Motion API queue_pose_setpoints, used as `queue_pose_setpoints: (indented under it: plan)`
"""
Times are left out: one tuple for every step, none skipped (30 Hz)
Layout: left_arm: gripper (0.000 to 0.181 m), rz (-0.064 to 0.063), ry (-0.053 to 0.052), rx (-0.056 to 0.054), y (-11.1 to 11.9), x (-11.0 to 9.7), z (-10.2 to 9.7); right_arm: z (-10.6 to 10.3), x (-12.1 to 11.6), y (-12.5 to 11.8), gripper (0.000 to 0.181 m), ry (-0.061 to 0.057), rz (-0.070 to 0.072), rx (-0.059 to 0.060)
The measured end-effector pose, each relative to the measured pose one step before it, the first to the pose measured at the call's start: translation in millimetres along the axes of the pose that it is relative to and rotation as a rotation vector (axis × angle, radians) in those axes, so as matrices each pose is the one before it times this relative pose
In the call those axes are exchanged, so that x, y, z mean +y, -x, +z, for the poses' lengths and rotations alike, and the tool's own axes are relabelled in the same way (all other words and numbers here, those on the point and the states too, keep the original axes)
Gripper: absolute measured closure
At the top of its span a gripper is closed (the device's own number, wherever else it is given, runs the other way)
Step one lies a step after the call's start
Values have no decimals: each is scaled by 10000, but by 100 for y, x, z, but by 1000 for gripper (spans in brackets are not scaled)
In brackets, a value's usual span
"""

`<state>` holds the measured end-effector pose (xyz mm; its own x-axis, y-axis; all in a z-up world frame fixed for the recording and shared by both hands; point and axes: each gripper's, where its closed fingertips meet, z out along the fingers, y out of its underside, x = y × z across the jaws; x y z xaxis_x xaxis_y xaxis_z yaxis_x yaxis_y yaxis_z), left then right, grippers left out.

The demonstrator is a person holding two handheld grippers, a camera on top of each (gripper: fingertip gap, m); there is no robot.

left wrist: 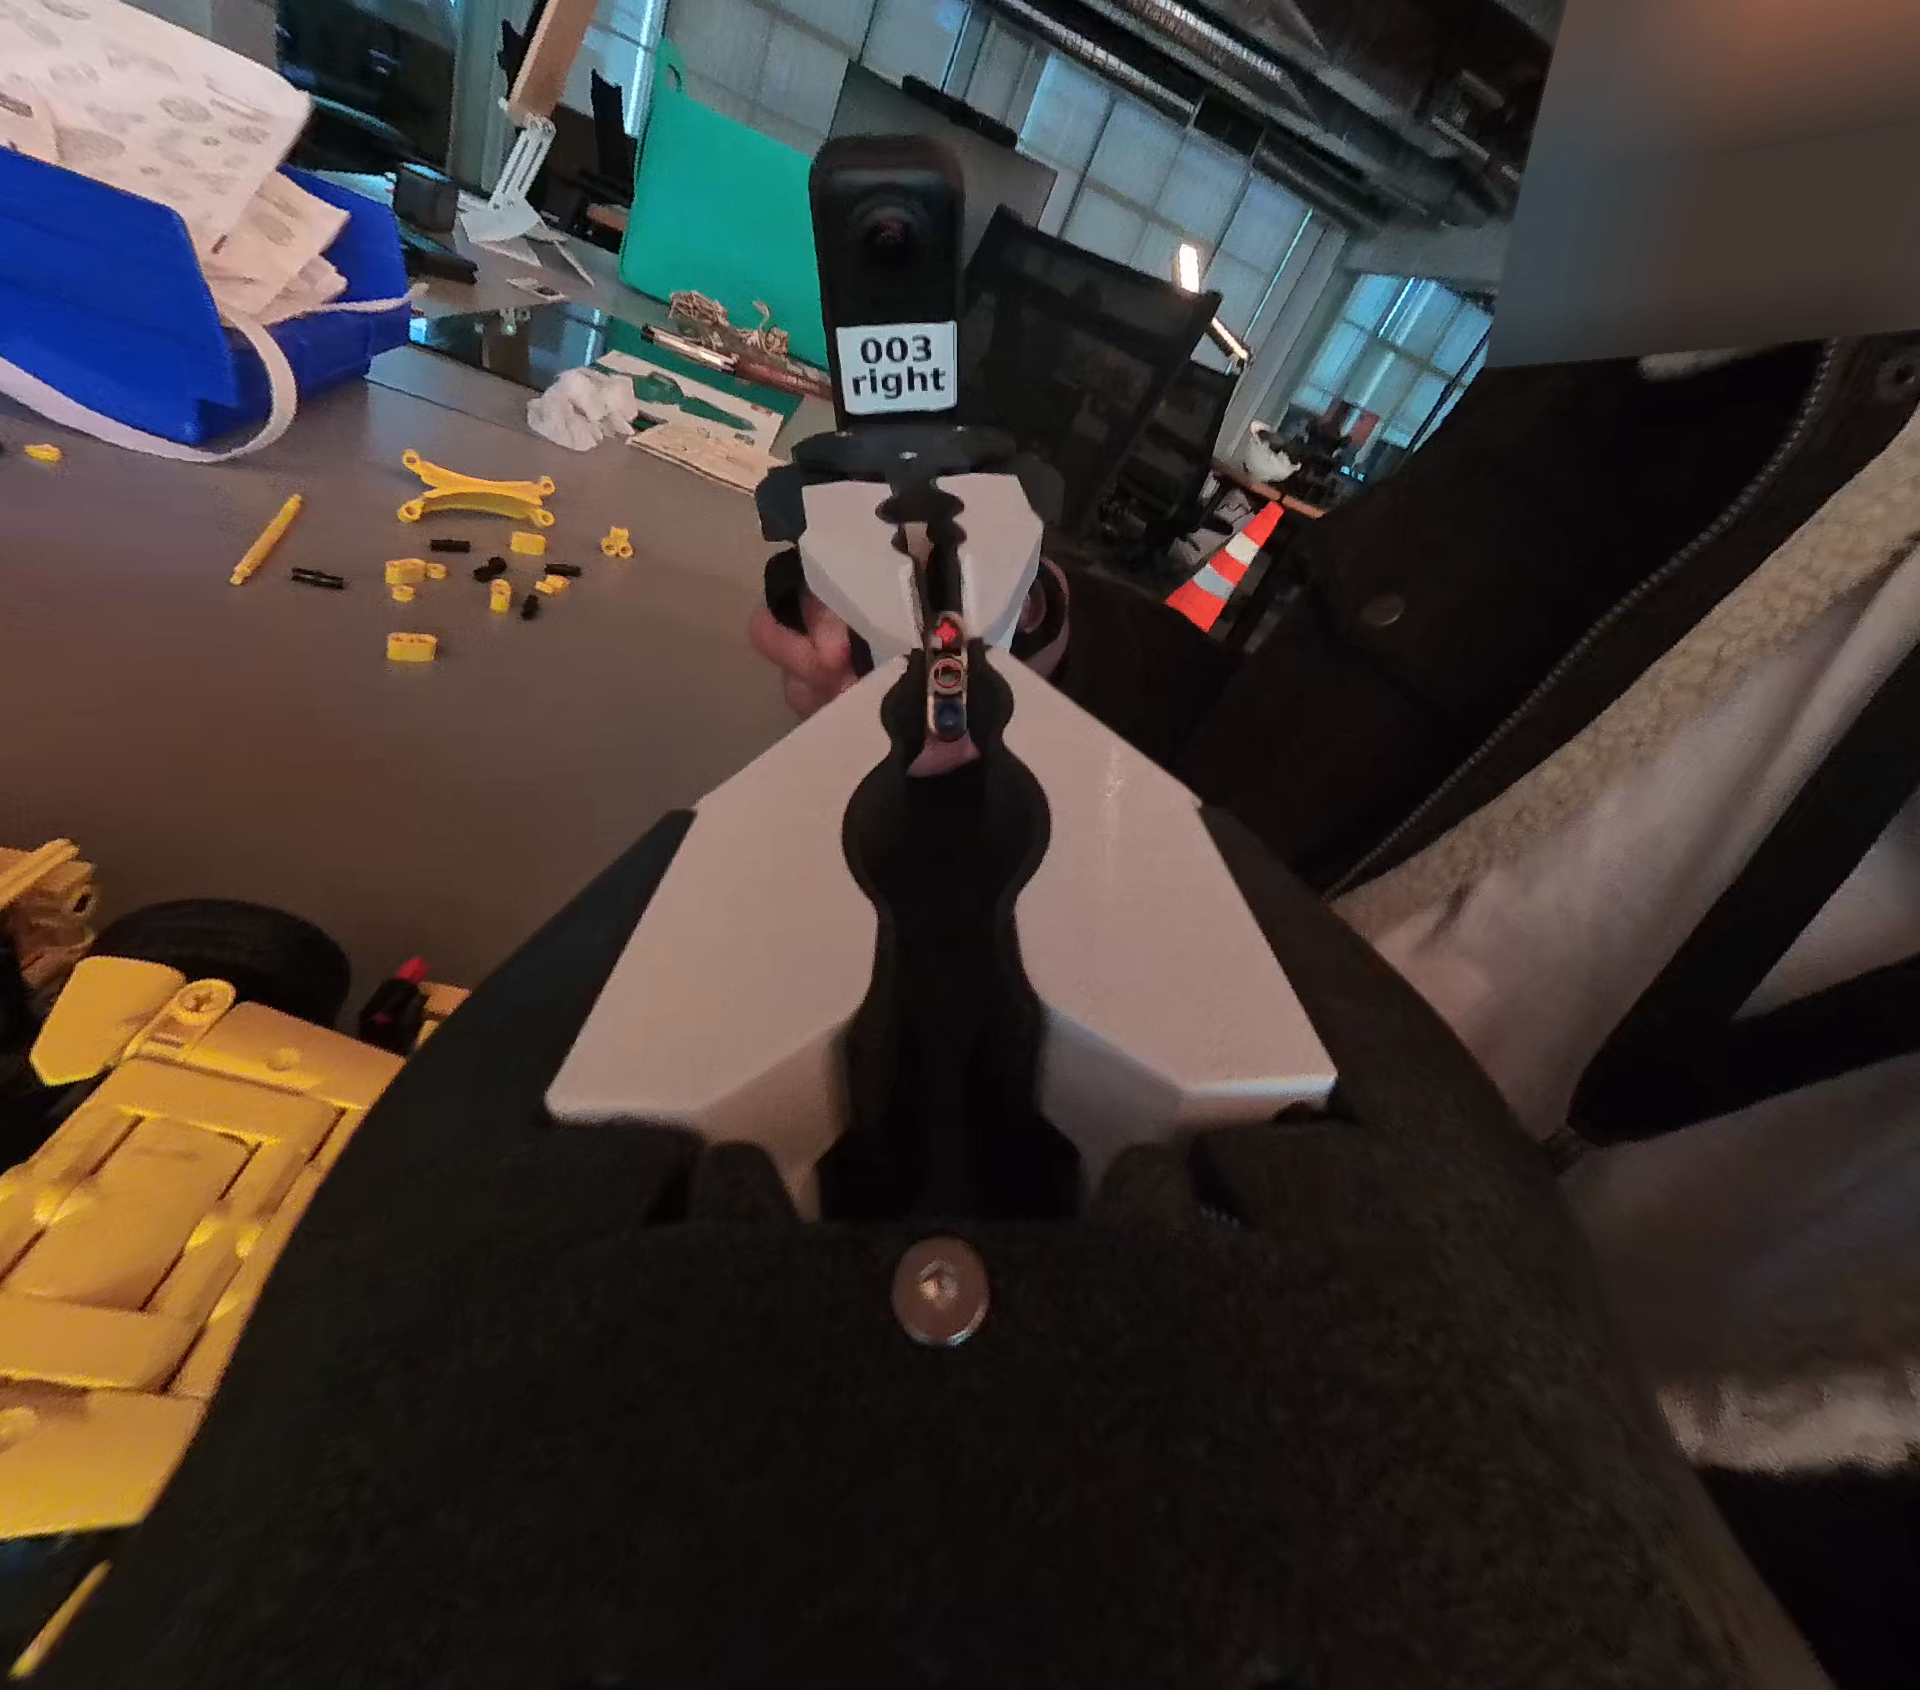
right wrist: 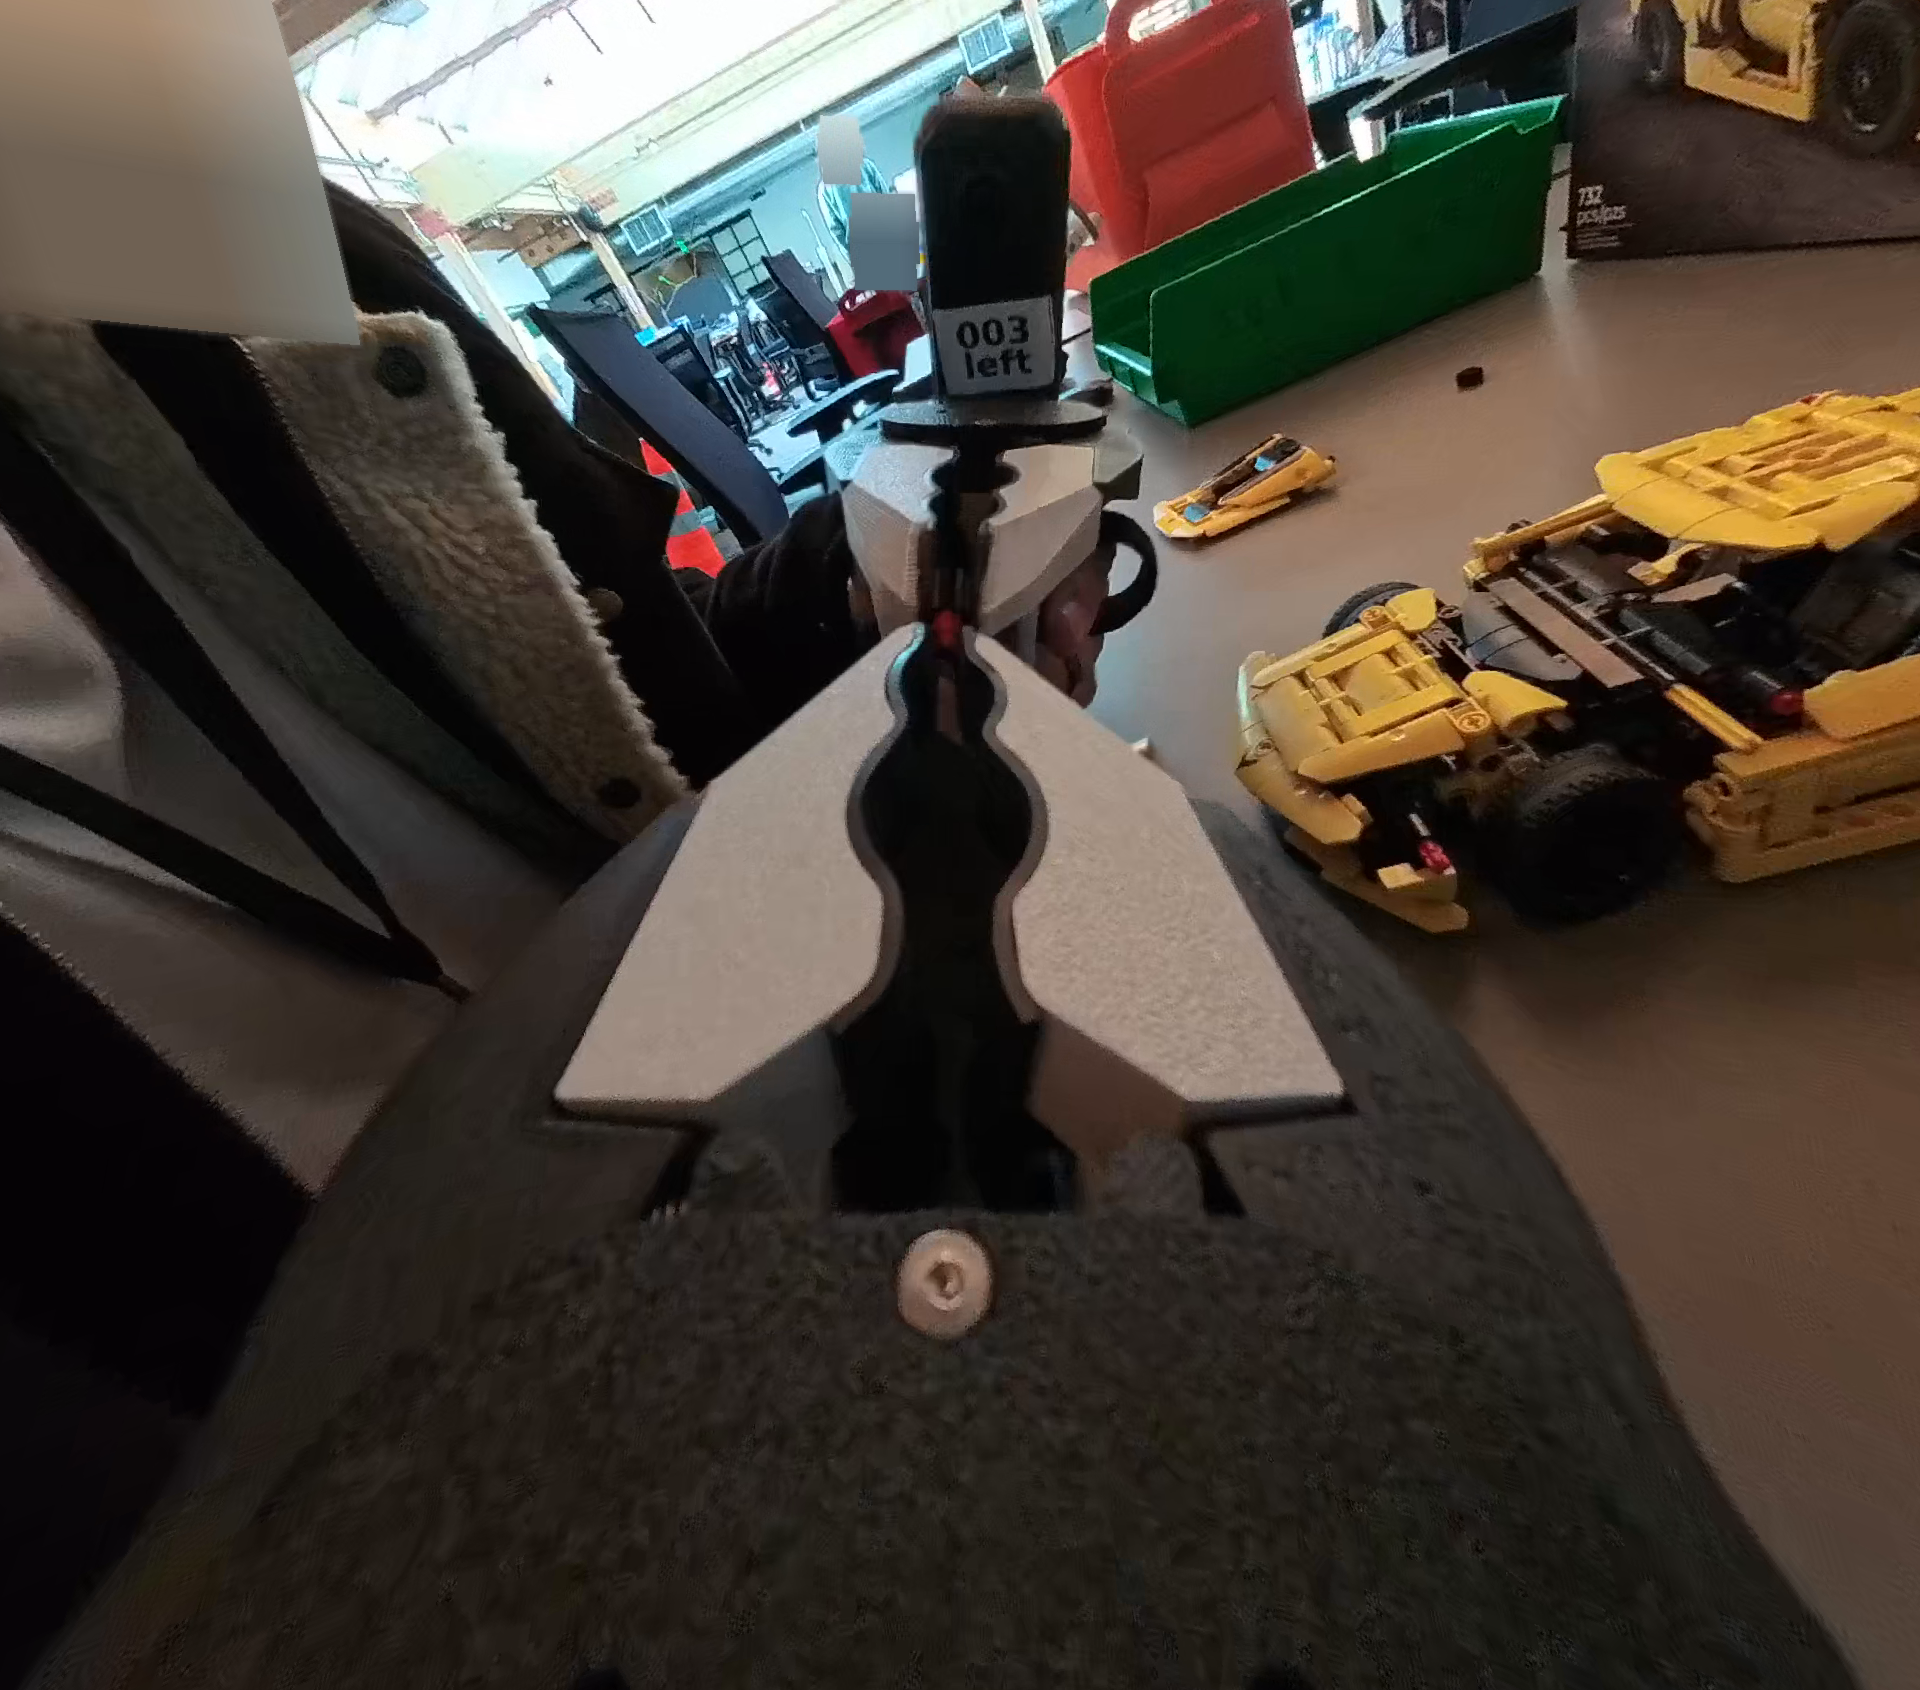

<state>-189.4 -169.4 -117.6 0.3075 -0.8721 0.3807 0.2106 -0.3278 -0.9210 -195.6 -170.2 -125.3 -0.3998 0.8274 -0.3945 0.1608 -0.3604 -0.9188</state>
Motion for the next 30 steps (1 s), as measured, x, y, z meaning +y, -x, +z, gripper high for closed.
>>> queue_pose_setpoints:
  plan:
    - [175,4,-94,-51,45,-112,18,-59,-54,-42,178,-2,24,-6]
    - [175,51,-30,-59,42,-57,-2,-12,-36,-56,178,-32,94,-25]
    - [175,94,-44,-59,3,-96,-34,39,-77,27,179,-51,-52,-1]
    - [175,73,-15,-51,32,-33,-30,25,5,-101,179,15,-15,74]
    - [175,23,-11,-45,51,-8,-26,6,-25,-15,179,-19,11,-33]
    - [175,16,35,-59,101,72,27,-74,74,-135,179,46,107,-11]
    - [175,43,41,-70,88,56,32,-65,9,-82,179,-10,-3,42]
    - [175,61,5,-20,-30,3,13,-28,-4,76,179,14,-9,-44]
    - [175,23,8,-40,19,10,7,-24,17,-103,179,28,-33,75]
    - [175,16,-24,-15,16,-43,-31,-9,38,47,179,32,-4,-47]
    - [175,5,-564,41,-1,-888,-586,-349,-56,-16,181,-42,40,-63]
    - [173,-221,-1881,141,229,-3103,-2365,-2431,-1778,-1167,181,-1165,325,480]
    - [175,-495,-2009,-202,1349,-4058,-3464,-3272,-1967,-1089,181,-980,313,373]
    - [175,-387,-809,-688,2155,-2396,-2470,-2132,175,-1540,181,499,-585,1077]
    - [175,-96,-413,-340,917,-1140,-971,-1069,543,-1060,181,585,-356,763]
    - [175,297,150,-171,29,403,243,-1019,-796,-486,181,-347,-62,259]
    - [174,399,722,-91,-206,1405,777,-802,-461,-768,181,-90,-6,299]
    - [174,227,537,52,-313,996,737,-131,476,-661,181,416,-69,277]
    - [174,-49,174,26,-43,409,405,582,917,-331,181,610,-215,309]
    - [174,-359,82,56,204,315,190,1070,517,490,181,347,-404,130]
    - [174,-523,164,57,336,475,167,1400,20,1157,181,52,-595,-46]
    - [174,-337,133,-90,373,444,183,1690,97,1166,181,92,-744,12]
    - [174,-93,109,-88,114,412,237,1838,417,1111,180,290,-935,22]
    - [174,-89,188,62,-202,512,352,1778,239,1134,172,198,-868,8]
    - [174,-151,163,48,-164,546,410,1560,-470,806,162,-260,-487,186]
    - [174,-247,109,28,-89,550,449,1237,-800,324,161,-577,-47,460]
    - [175,-328,154,120,-139,628,464,932,-729,53,156,-569,-88,523]
    - [175,-242,124,108,-153,512,385,662,-375,-212,151,-247,71,586]
    - [175,-126,65,73,-139,351,258,477,-103,106,146,73,166,280]
    - [175,-96,130,153,-255,341,181,257,-345,546,142,-46,-3,-119]
